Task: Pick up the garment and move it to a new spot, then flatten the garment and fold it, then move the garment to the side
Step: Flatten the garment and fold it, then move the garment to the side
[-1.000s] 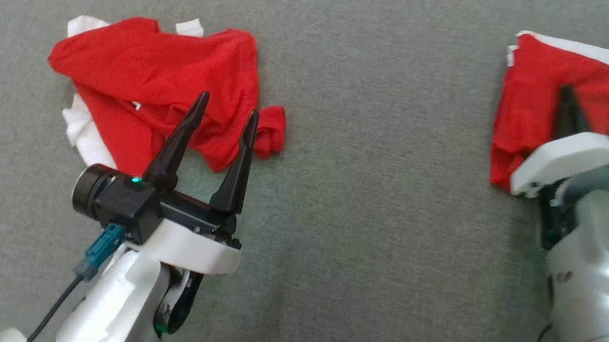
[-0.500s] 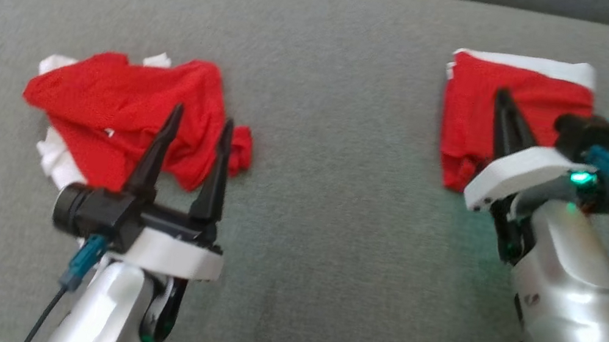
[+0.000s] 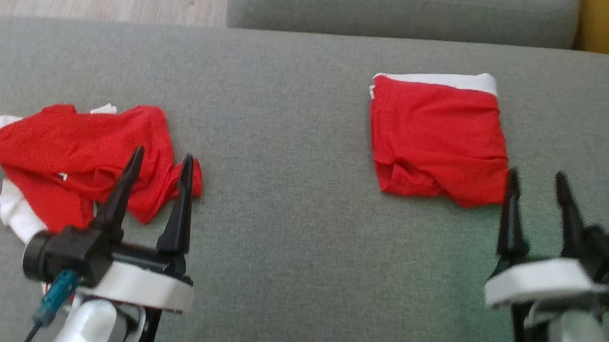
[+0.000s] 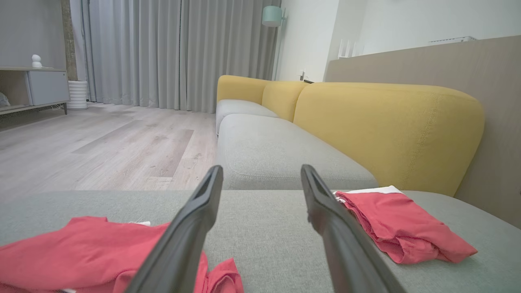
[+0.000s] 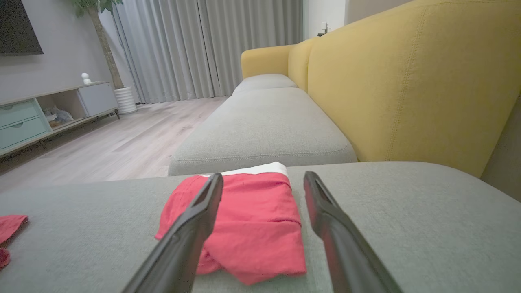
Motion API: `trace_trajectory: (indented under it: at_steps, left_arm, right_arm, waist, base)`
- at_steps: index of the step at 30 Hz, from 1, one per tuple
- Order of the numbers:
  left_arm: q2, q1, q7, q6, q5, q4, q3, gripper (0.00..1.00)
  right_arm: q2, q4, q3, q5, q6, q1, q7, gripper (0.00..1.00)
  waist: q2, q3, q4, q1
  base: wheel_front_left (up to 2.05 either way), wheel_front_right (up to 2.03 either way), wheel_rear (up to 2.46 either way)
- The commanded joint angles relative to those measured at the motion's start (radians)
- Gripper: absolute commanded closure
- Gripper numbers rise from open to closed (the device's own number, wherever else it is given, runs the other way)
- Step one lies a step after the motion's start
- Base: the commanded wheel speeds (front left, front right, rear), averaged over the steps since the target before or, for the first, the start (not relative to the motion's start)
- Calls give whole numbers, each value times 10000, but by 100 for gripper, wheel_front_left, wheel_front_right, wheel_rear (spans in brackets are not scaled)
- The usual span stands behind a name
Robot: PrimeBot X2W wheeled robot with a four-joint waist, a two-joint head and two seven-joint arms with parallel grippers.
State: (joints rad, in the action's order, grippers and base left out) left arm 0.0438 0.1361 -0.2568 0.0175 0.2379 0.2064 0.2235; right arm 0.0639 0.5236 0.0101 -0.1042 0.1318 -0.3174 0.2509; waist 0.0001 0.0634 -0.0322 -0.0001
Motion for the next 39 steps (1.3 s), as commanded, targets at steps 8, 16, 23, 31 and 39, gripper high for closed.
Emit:
trace_trajectory:
  at_steps: [8, 16, 23, 31, 39]
  left_arm:
    - [64, -169, -49, 1, 152, -102, -262, 0]
    - [64, 242, -49, -43, 102, -168, -104, 0]
    - [64, 794, -49, -79, 92, -291, 149, 0]
    - [64, 1351, -49, -140, 36, -232, 486, 0]
    - [64, 1440, -49, -141, -22, -186, 478, 0]
  right_arm:
    - [-135, -1646, 436, -256, -11, 1370, 108, 0]
    - [-136, -2007, 256, -209, -11, 965, -86, 0]
    - [-136, -1341, -658, 249, -11, -558, -1238, 0]
    - [-95, 1161, -2794, 967, -11, -3084, -2903, 0]
    - [361, 3468, -3744, 2307, -11, -4213, -3602, 0]
  waist:
    - [-1, -264, -34, 1]
    - [-1, 363, 352, 1]
    - [-1, 1432, 848, 1]
    - [-1, 2320, 1465, 1]
    - [-1, 2524, 1785, 1]
  base:
    - [0, 0, 0]
    - [0, 0, 0]
    - [0, 0, 0]
    - [0, 0, 0]
    - [0, 0, 0]
